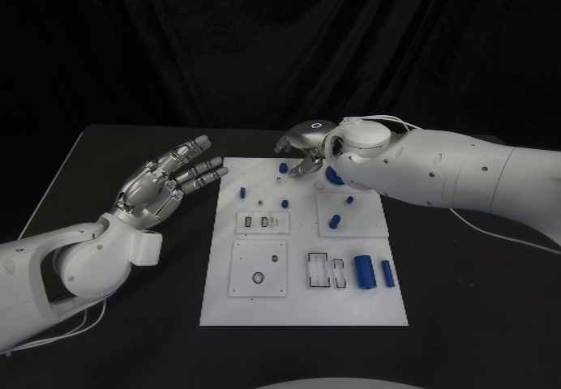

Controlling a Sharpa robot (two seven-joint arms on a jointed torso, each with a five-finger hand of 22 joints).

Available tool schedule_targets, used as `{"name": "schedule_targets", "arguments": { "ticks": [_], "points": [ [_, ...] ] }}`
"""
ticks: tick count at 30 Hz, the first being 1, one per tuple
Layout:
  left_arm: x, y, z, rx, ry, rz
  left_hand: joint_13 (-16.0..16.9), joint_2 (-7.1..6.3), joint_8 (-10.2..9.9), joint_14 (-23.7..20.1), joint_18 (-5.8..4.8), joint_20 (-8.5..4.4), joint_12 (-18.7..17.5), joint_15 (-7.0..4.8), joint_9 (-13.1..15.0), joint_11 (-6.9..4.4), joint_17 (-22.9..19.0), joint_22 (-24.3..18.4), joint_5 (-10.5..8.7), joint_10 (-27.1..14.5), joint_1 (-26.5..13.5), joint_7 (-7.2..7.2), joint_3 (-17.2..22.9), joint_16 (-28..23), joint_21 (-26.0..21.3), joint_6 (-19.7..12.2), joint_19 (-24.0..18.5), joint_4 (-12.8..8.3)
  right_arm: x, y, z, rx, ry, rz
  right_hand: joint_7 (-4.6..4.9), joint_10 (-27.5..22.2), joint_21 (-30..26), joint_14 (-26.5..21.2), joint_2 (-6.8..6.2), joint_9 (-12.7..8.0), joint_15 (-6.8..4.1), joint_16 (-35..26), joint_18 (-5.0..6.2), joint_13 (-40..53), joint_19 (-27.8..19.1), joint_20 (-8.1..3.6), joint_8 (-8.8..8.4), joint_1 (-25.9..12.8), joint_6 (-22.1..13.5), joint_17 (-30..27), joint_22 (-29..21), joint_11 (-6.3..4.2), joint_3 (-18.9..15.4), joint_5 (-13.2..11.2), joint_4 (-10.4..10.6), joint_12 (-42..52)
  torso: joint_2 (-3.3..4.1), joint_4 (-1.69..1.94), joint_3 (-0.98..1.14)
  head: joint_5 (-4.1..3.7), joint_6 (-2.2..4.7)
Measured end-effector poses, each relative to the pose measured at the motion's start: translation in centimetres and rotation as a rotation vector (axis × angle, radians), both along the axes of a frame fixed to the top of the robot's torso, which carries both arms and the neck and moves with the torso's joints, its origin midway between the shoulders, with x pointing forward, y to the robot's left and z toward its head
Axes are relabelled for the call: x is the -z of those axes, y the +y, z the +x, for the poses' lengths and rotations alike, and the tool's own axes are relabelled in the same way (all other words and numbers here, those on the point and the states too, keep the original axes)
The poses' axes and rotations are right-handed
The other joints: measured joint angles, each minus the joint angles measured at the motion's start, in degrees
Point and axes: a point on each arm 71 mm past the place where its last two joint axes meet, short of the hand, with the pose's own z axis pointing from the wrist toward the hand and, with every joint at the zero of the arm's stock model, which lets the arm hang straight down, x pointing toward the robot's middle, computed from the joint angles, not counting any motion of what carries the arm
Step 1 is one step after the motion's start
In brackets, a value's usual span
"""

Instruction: Assemble the parts on the task board

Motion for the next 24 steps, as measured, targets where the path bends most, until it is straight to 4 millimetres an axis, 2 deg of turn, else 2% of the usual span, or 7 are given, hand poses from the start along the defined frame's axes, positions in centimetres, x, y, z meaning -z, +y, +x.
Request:
{"name": "schedule_targets", "arguments": {
  "ticks": [5,12,15,18,19,22,24],
  "points": [
    [0.0,0.4,-0.1,-0.007,0.000,0.001,0.0,0.00,0.0,0.0,0.00,0.00,0.0,0.00,0.0,0.18,0.0,0.0,0.00,0.2,0.0,0.22,0.0,0.3,0.0,0.2,0.0,0.0,-0.9,-1.6,-0.4,0.002,-0.023,0.019,0.75,-0.2,-0.3,-0.2,0.78,0.0,-0.21,0.0,0.78,0.8,-0.2,-0.20,0.27,0.8,1.9,-0.4,0.1,-0.23,-0.4,0.7,-0.4,2.5,0.00,0.01,0.00,0.46,-0.02],
    [-0.1,0.7,-0.2,-0.014,0.001,0.001,0.0,0.00,0.0,0.0,0.00,0.00,0.2,0.00,0.0,0.24,0.1,0.0,0.00,0.2,0.0,0.21,0.0,0.3,0.0,0.2,0.0,0.0,-4.0,-4.9,-1.6,0.001,-0.081,0.055,1.92,5.2,-1.4,-1.3,2.21,0.5,-1.29,-0.9,0.77,4.5,-0.7,-0.99,1.80,2.7,9.1,-2.8,0.3,-2.16,0.4,3.5,-2.1,12.2,-0.01,0.00,-0.01,0.66,-0.26],
    [-0.1,0.8,-0.3,-0.015,0.002,0.001,0.0,0.00,0.2,0.0,0.00,0.00,0.2,0.00,0.0,0.24,0.1,0.0,0.00,0.2,0.0,0.21,0.2,0.5,0.0,0.2,0.0,-0.2,-5.0,-6.4,-2.4,0.007,-0.092,0.073,1.89,9.6,-4.3,-3.7,2.27,0.0,-3.03,-3.6,0.76,12.2,-2.3,-2.50,1.80,2.8,10.7,-7.9,-0.8,-3.99,0.4,3.7,-2.1,25.2,-0.01,0.00,-0.01,0.51,-0.32],
    [-0.1,0.8,-0.2,-0.017,0.002,0.001,0.0,-0.01,0.2,0.1,0.00,0.00,0.2,-0.12,0.1,0.24,0.1,0.0,0.00,0.2,0.0,0.42,0.2,0.7,0.0,0.4,0.0,-0.2,-5.3,-8.1,-3.2,0.024,-0.079,0.096,1.49,6.8,-7.8,-4.4,2.08,-0.7,-3.10,-5.8,2.04,25.6,-4.1,-2.84,1.40,2.6,11.5,-10.6,-2.4,-5.42,0.0,3.2,-1.6,44.1,0.01,-0.02,-0.02,0.24,-0.34],
    [-0.1,0.8,-0.2,-0.017,0.003,0.001,0.0,-0.15,0.2,0.2,0.00,0.00,0.2,-0.21,0.1,0.24,0.1,0.0,0.00,0.2,-0.1,0.41,0.2,0.7,0.0,0.4,0.0,-0.2,-5.3,-8.8,-3.5,0.036,-0.070,0.106,1.61,8.9,-7.7,-2.1,1.82,-0.8,-3.14,-3.7,2.11,33.3,-3.5,-2.89,1.17,1.9,11.7,-5.4,-2.1,-5.72,-0.2,3.2,-0.8,51.6,0.01,-0.03,-0.02,0.14,-0.34],
    [0.0,0.8,-0.2,-0.018,0.003,0.000,0.0,-0.23,0.2,0.2,0.00,0.00,0.2,-0.21,0.1,0.24,0.1,0.0,0.00,0.2,-0.2,0.41,0.2,0.7,0.0,0.4,0.0,-0.2,-5.1,-10.2,-3.8,0.066,-0.052,0.123,2.02,36.1,-2.2,8.6,1.94,-1.0,-3.12,8.6,1.08,65.2,1.9,-3.02,1.18,-0.8,13.6,25.1,1.6,-6.01,-1.1,3.2,1.3,73.6,0.01,-0.05,-0.03,-0.17,-0.23],
    [0.0,0.8,-0.1,-0.018,0.003,0.000,0.0,-0.23,0.2,0.4,0.00,0.00,0.5,-0.07,0.1,0.42,0.1,0.0,0.00,0.4,-0.2,0.41,0.2,0.7,0.0,0.4,0.0,-0.2,-4.9,-11.1,-3.9,0.091,-0.039,0.131,2.20,44.5,0.6,9.7,1.77,-1.0,-2.96,12.2,0.70,68.6,4.3,-2.92,1.37,-3.2,14.7,29.4,2.0,-5.86,-2.3,3.2,2.9,78.1,0.00,-0.07,-0.04,-0.25,-0.08]
  ]
}}
